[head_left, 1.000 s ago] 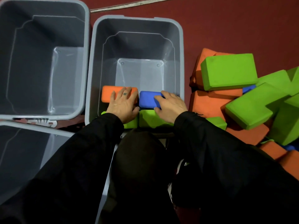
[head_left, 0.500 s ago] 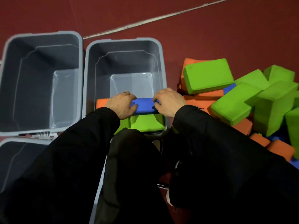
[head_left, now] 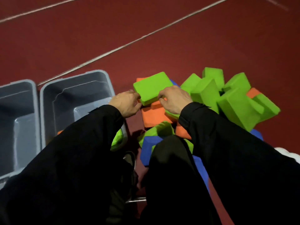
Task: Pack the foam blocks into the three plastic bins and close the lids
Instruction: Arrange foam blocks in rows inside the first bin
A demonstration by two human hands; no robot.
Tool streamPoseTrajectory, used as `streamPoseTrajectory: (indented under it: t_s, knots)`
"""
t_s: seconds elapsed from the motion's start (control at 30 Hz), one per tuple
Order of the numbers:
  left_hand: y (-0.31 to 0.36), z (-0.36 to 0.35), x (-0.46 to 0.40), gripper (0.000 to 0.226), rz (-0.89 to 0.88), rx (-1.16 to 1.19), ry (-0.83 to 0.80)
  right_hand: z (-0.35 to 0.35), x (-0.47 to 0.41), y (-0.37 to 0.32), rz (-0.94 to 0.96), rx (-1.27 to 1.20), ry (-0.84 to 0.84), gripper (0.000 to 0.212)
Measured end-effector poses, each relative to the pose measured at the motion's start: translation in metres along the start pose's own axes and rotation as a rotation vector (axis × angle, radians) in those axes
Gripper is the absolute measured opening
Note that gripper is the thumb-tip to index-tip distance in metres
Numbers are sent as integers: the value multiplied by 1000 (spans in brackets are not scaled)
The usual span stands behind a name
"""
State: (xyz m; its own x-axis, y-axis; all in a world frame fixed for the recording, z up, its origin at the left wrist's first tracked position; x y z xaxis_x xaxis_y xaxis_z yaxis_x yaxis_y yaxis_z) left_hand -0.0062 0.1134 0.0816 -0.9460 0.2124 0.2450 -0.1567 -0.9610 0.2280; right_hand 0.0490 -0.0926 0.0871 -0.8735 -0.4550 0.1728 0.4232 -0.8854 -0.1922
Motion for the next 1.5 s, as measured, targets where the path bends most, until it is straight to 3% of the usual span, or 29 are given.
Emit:
streamPoseTrajectory:
  t_s: [0.33,0.67,0.87,1.03,1.23,1.4,1.5]
  knots:
    - [96,-68,-61,45,-190,-53,-133,-45,79,118,-267,-93,-124,30]
    - [70,-185,-69,54,13,-13,-659,-157,93,148,-284,-224,-498,45]
    - [62,-224,-66,47,99,80,-625,-222,91,153,-269,-218,-582,71]
    - [49,-238,-68,36,90,54,-684,-251,92,147,-199,-28,-474,64]
    - [41,-246,-62,73,126,86,-734,-262,94,153,-218,33,-487,83]
    - [39,-245,-56,69,107,98,-635,-263,94,153,-157,127,-507,67]
    - [39,-235,-55,68,82,112,-565,-262,91,149,-142,92,-557,73]
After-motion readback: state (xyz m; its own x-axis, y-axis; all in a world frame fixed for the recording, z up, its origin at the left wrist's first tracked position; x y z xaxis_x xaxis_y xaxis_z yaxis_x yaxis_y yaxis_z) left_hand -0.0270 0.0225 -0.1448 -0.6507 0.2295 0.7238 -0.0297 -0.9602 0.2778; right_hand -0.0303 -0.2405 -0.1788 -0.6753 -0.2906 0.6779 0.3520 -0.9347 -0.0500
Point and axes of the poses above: each hand's wrist, its own x-axis away from the middle knuckle, its own z-axis out of the back of the hand, y = z × x, the point moved 1 cm from there along -x, towards the middle knuckle, and after that the axes turned 5 degrees about -z, right-handed, at the moved point
